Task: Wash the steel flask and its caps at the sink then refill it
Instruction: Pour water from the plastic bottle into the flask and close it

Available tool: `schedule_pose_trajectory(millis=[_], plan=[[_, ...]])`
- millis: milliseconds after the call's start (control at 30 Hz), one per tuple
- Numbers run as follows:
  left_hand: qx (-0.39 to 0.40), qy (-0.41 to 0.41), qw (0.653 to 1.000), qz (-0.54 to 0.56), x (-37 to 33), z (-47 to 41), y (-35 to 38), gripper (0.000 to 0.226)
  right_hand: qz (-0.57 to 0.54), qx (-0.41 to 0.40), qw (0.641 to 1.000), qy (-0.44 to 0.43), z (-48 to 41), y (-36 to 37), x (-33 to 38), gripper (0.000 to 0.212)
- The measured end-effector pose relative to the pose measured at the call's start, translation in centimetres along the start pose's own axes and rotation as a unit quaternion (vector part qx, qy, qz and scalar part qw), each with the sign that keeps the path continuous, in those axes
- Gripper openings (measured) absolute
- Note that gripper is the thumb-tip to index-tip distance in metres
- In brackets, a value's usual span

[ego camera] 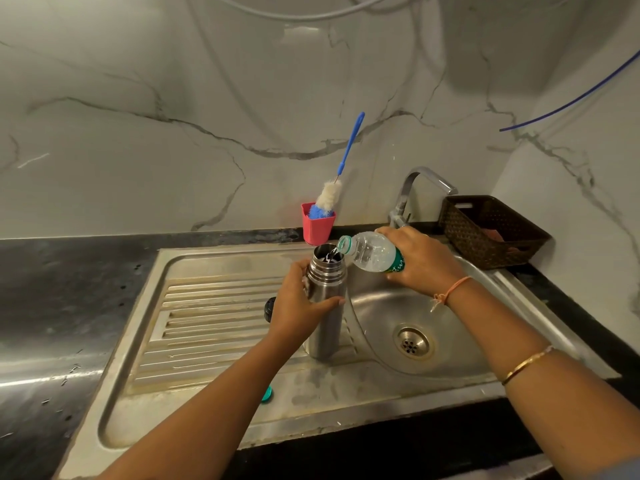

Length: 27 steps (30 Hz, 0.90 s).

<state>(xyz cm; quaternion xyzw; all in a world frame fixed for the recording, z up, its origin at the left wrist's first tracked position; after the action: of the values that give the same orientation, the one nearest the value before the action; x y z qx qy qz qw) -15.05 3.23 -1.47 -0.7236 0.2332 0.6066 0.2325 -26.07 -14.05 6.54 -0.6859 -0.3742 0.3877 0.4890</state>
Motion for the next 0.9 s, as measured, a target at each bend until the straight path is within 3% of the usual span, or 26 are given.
schedule_pose_trajectory(millis=[900], plan=[[-0.002, -0.007, 1.0, 0.017, 0.0, 0.1, 0.2, 0.07, 0.04, -0.026, 0.999, -0.004, -0.8, -2.7, -1.2, 0.076]])
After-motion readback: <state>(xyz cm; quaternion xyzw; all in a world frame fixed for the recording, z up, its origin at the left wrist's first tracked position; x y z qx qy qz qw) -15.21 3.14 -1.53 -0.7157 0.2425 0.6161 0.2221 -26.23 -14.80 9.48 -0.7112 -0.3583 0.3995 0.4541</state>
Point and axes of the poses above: each hand's wrist, its own z-axis away from the middle knuckle, its own y-axis out of the palm, x = y × z, the point moved 2 cm from there along -z, towards the middle knuckle, and after that the axes turned 15 degrees about z, right-handed, at the moved point
